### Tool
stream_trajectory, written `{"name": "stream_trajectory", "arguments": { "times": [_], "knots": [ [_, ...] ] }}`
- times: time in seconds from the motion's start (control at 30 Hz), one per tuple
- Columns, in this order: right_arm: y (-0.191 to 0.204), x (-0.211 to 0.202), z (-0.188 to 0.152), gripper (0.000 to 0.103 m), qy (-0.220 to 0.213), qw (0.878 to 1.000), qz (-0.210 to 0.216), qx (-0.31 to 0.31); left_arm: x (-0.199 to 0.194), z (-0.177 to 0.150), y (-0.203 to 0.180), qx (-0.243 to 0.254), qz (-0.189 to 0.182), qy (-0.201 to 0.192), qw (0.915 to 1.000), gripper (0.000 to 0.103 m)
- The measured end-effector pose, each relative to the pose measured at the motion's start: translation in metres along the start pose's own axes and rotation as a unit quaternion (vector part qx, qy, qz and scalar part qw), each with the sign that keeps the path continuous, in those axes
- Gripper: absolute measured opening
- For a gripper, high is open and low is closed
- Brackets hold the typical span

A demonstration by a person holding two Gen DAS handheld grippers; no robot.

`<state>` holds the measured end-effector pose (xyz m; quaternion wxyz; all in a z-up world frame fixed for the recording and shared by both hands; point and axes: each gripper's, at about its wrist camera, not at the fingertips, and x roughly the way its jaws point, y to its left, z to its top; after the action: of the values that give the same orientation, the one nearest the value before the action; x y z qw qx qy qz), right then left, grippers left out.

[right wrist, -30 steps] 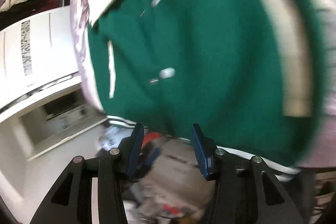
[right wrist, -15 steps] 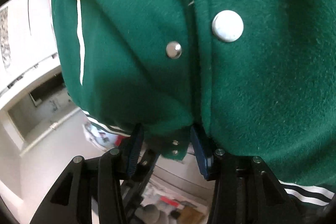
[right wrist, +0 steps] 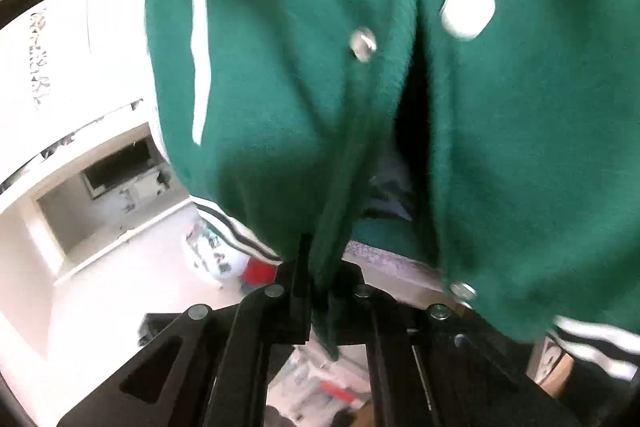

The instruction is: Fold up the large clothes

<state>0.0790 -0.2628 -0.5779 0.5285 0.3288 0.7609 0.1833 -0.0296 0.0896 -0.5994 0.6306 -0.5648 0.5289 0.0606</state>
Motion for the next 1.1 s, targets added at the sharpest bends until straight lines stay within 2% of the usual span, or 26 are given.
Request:
{"name": "stream_trajectory", "arguments": {
  "times": [0.07,0.1,0.13,0.2,0.33,0.43,0.47,0.5,0.53,0.57,0.6,0.63,0.67,0.73,0.8,0.83,0.9,0.93,1.03,1.1],
  "knots": [
    [-0.010,-0.029,0.008,0.005,-0.021,0.999,-0.024,0.003,-0.023,0.002,0.010,-0.002,-0.005,-0.015,0.9999,0.025],
    [-0.016,-0.037,0.014,0.005,-0.022,0.999,-0.037,0.002,-0.029,0.004,0.014,-0.003,0.002,-0.023,0.9997,0.044],
    [-0.020,-0.040,0.018,0.005,-0.024,0.999,-0.042,0.009,-0.036,0.010,0.021,-0.006,0.012,-0.035,0.9993,0.057],
    [-0.028,-0.036,0.025,0.005,-0.006,0.999,-0.033,0.025,-0.040,0.024,0.031,-0.023,0.016,-0.057,0.9980,0.057],
    [-0.008,-0.017,0.025,0.005,-0.001,0.997,-0.073,-0.011,-0.030,0.076,0.031,-0.040,-0.006,-0.094,0.9948,0.057],
    [-0.004,-0.009,0.015,0.005,-0.005,0.996,-0.088,-0.028,-0.014,0.110,0.015,-0.007,-0.015,-0.105,0.9943,0.057],
    [-0.002,-0.008,0.014,0.005,-0.007,0.996,-0.087,-0.025,-0.005,0.121,0.005,0.016,-0.005,-0.104,0.9945,0.057],
    [0.002,-0.002,0.012,0.006,-0.007,0.997,-0.080,-0.018,0.000,0.126,-0.001,0.026,0.012,-0.107,0.9938,0.053],
    [0.003,0.001,0.012,0.006,-0.004,0.997,-0.074,-0.017,0.002,0.130,-0.009,0.043,0.026,-0.121,0.9913,0.021],
    [0.000,0.000,0.012,0.006,-0.004,0.998,-0.066,-0.016,0.001,0.132,-0.014,0.064,0.038,-0.133,0.9883,0.005],
    [0.005,-0.004,0.013,0.006,-0.008,0.999,-0.043,-0.013,0.001,0.135,-0.018,0.076,0.064,-0.136,0.9857,0.004],
    [0.005,-0.007,0.011,0.005,-0.014,0.999,-0.027,-0.011,-0.004,0.137,-0.019,0.077,0.069,-0.149,0.9834,0.004],
    [0.003,-0.012,0.009,0.005,-0.021,0.999,-0.032,-0.009,-0.008,0.139,-0.016,0.073,0.070,-0.157,0.9823,0.004],
    [-0.003,0.000,0.001,0.005,-0.012,0.996,-0.084,-0.014,-0.005,0.148,0.002,0.051,0.067,-0.150,0.9851,0.004],
    [-0.002,0.013,-0.004,0.005,0.005,0.992,-0.120,-0.029,0.001,0.151,0.016,0.038,0.071,-0.139,0.9871,0.004],
    [0.005,0.015,-0.004,0.006,0.013,0.991,-0.125,-0.041,0.001,0.151,0.017,0.039,0.070,-0.137,0.9873,0.004],
    [0.021,0.008,-0.001,0.016,0.036,0.992,-0.108,-0.046,-0.004,0.149,0.014,0.052,0.071,-0.136,0.9868,0.004],
    [0.027,-0.003,0.000,0.023,0.030,0.993,-0.108,-0.047,-0.009,0.147,0.012,0.060,0.072,-0.136,0.9862,0.004],
    [0.048,-0.050,0.016,0.038,-0.045,0.994,-0.083,-0.051,-0.017,0.147,0.014,0.059,0.074,-0.141,0.9855,0.001],
    [0.055,-0.082,0.040,0.042,-0.102,0.992,-0.064,-0.042,-0.019,0.150,0.021,0.046,0.070,-0.145,0.9859,0.001]
  ]
}}
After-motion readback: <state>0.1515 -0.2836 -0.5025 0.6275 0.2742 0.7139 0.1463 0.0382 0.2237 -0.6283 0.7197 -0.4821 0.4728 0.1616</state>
